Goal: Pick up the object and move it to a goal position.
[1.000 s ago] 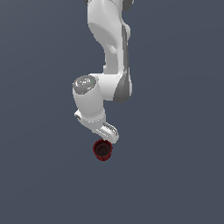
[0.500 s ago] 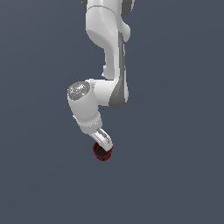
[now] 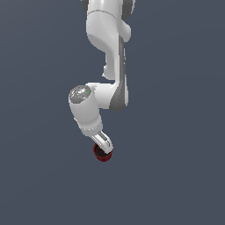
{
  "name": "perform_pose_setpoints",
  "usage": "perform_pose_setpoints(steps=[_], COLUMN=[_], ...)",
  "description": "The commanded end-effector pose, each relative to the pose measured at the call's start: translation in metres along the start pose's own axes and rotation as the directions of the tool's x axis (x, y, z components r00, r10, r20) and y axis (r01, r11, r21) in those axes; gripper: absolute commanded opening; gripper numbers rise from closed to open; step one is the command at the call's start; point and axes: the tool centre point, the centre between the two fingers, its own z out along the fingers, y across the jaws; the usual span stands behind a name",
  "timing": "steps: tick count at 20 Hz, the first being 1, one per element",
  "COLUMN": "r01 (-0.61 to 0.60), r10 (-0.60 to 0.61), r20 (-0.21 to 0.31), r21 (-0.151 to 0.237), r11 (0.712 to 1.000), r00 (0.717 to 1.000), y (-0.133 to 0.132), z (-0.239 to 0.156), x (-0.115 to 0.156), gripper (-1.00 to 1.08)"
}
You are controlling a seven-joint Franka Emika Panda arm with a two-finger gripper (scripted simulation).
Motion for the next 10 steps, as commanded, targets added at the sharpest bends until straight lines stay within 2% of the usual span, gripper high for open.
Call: perform_pose_setpoints(steps=[1, 6, 7, 10], r01=[-0.002, -0.004, -0.004, -0.004], r10=[0.002, 0.004, 0.004, 0.004], r20=[0.001, 0.001, 0.001, 0.001], r21=[0.000, 0.000, 0.000, 0.000], r11=[1.000, 1.000, 1.000, 1.000], r00=[1.000, 1.000, 1.000, 1.000], y=[0.0005, 0.0007, 0.0007, 0.0007], z=[0.0103, 0.0193, 0.0193, 0.0193], x=[-0.0003, -0.0004, -0.0004, -0.0004], gripper=[0.28, 0.28, -1.00, -1.00])
